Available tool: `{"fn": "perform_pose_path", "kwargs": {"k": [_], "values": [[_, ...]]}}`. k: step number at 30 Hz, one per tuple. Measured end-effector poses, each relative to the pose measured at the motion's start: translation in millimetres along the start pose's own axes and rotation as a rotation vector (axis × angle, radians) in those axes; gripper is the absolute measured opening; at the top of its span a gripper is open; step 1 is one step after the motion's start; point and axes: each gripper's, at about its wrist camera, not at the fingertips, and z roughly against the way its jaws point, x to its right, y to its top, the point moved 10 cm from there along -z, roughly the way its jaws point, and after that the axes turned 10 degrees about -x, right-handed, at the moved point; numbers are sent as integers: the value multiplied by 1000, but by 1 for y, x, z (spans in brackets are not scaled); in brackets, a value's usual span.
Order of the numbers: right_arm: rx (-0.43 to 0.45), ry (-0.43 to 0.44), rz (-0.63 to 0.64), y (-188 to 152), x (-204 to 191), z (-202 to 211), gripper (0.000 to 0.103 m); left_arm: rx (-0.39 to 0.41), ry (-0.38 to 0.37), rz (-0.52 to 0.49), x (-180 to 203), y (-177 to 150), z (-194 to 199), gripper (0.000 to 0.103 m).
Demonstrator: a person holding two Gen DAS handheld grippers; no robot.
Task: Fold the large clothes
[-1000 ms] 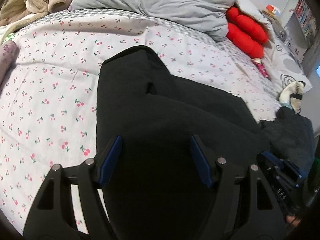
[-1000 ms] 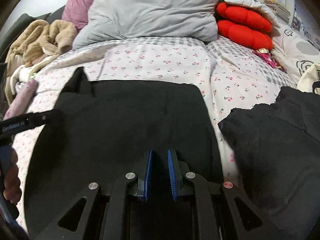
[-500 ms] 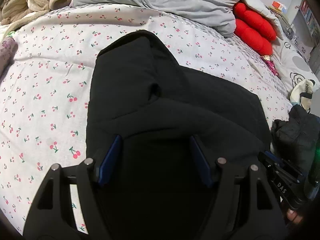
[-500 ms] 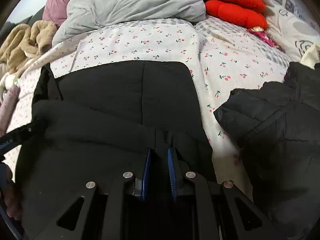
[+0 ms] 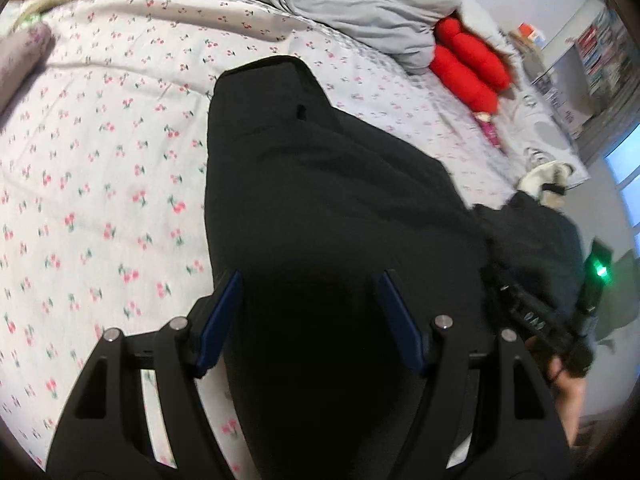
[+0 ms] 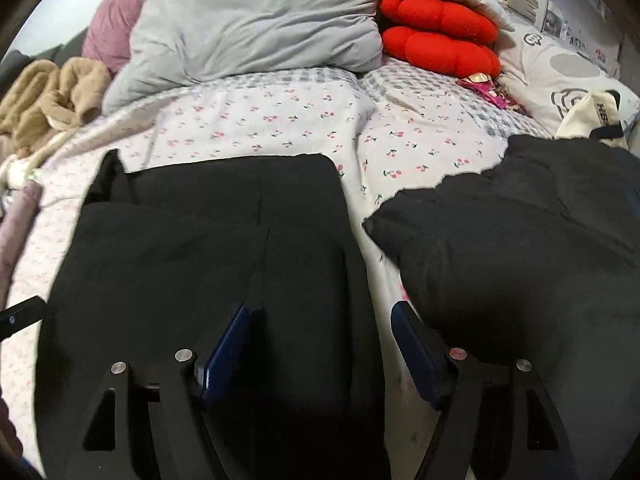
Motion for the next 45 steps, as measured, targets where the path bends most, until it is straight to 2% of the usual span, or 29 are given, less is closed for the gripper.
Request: {"fn": "perform_pose_path", "kwargs": {"k": [3, 7, 11, 14, 16, 18, 23, 29, 34, 39, 45], "values": [[2, -7, -10, -14, 7, 13, 75, -6, -13, 8, -5, -13, 9, 71], [-27, 101, -93, -37, 20, 27, 80, -52, -39, 54, -18, -39, 5, 71], [-117, 236, -156, -65, 20, 26, 81, -113, -119, 113, -20, -79, -5, 71], [-185, 302, -158, -87, 13, 24, 82, -121, -156, 96, -11, -100, -3, 73], [-214, 294, -153, -99, 16, 23, 84, -126, -159, 74, -7, -109, -3, 76], [-245, 330, -180, -110, 20, 21, 86, -133, -157, 56, -3, -119, -6, 78], [-302, 419, -254, -124, 26, 7, 94, -146, -196, 79, -5, -126, -13, 81], [-346, 543, -321, -123, 13, -13, 94, -194, -274, 135, -2, -126, -32, 89], [-353, 543, -314, -114, 1, -26, 103, -213, -323, 163, 3, -128, -45, 92], [-348, 528, -324, -109, -3, -28, 103, -214, -338, 166, 6, -126, -47, 92], [-305, 510, -269, -109, -5, -16, 81, -178, -291, 138, 8, -125, -40, 79]]}}
